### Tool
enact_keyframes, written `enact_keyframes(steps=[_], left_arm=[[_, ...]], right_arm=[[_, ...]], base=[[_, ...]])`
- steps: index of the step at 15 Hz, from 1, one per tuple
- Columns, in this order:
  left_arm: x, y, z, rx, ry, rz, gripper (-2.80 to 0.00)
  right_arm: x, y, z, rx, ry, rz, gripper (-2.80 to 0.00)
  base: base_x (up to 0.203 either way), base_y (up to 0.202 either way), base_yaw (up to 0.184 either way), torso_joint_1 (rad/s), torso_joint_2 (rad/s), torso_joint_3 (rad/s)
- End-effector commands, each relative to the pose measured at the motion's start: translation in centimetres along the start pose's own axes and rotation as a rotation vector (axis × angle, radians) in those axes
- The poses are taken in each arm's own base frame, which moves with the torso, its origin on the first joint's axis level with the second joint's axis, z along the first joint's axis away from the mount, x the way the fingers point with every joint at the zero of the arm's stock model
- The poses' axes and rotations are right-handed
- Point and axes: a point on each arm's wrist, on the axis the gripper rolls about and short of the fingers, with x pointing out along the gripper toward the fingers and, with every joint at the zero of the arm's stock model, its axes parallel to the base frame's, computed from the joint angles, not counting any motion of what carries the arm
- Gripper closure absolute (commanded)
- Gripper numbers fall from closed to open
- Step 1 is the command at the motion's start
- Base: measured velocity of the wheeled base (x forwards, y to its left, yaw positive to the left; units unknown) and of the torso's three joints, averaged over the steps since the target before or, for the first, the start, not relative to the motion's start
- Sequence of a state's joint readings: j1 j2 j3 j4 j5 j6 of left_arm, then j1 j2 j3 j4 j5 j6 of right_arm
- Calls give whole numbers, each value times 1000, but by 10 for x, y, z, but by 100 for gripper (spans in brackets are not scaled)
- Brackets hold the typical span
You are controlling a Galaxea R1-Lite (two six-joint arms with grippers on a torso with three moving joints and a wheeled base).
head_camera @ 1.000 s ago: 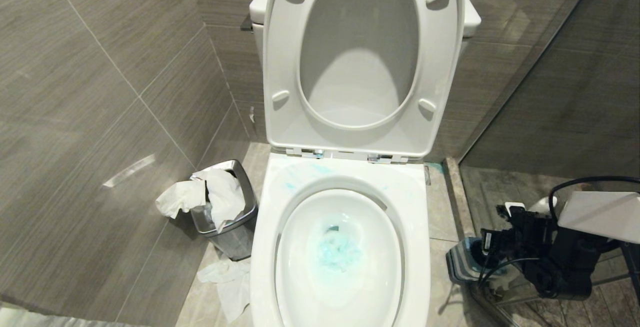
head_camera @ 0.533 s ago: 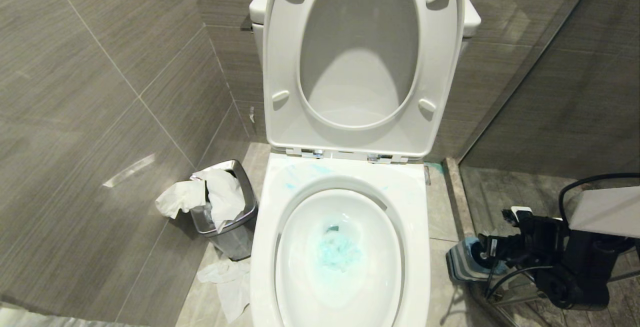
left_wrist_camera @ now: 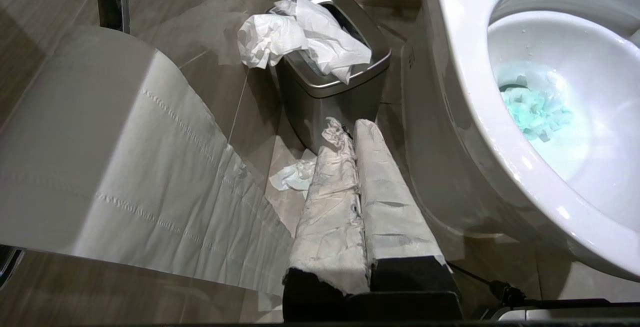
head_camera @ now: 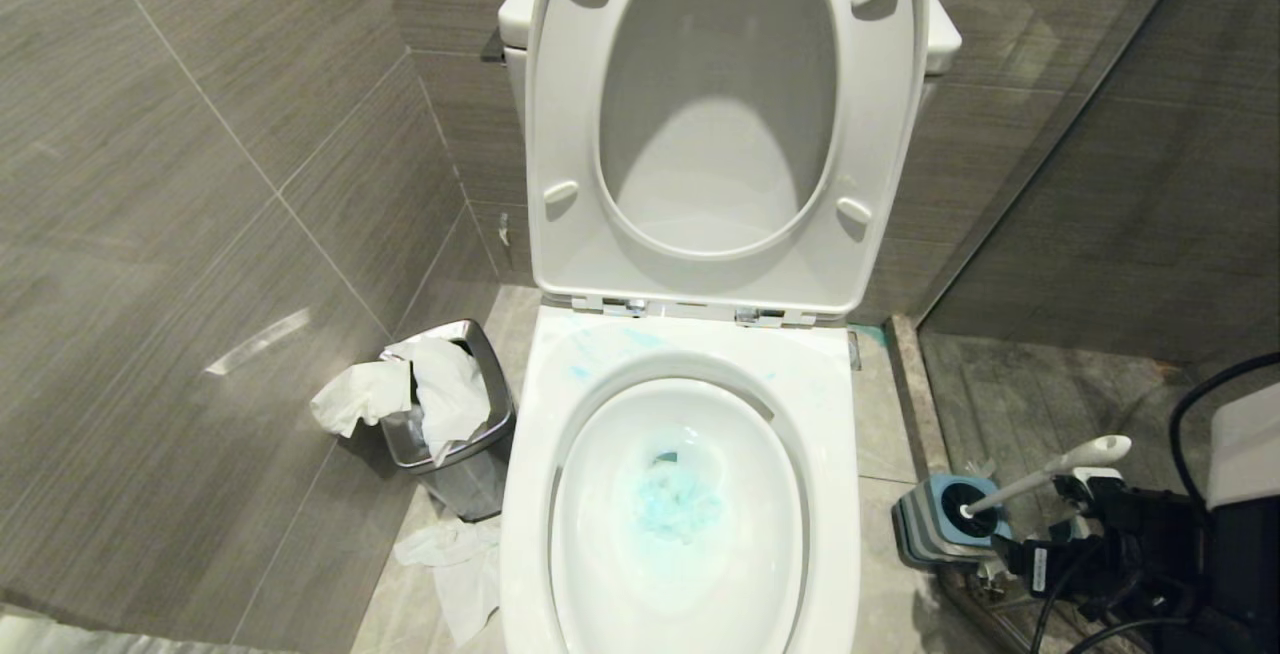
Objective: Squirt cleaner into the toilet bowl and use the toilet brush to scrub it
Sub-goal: Put the toilet brush back, then flush the toilet
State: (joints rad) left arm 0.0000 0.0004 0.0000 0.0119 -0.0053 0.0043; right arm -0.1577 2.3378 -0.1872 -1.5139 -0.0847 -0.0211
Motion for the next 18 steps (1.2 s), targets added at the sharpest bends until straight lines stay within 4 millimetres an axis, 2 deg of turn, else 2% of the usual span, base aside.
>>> enact_keyframes(steps=[1,4,6,12,13,18], left_arm=[[0,0,0,0,0,0,0],[0,0,0,0,0,-1,0],[0,0,0,0,0,-1,0],[0,0,0,0,0,-1,0],[0,0,0,0,0,0,0],[0,0,0,0,0,-1,0]], right_arm=[[-33,-3,19,6,-94,4,-280],[-72,-5,29,9,-169,33,-280],[-88,-7,39,13,-241,45,-280],[-119,-8,63,17,-429,55,-280],[-124,-9,65,18,-453,55,0],[-136,-10,70,22,-512,54,0]], base=[[0,0,0,0,0,0],[0,0,0,0,0,0],[0,0,0,0,0,0],[0,0,0,0,0,0],[0,0,0,0,0,0],[0,0,0,0,0,0]])
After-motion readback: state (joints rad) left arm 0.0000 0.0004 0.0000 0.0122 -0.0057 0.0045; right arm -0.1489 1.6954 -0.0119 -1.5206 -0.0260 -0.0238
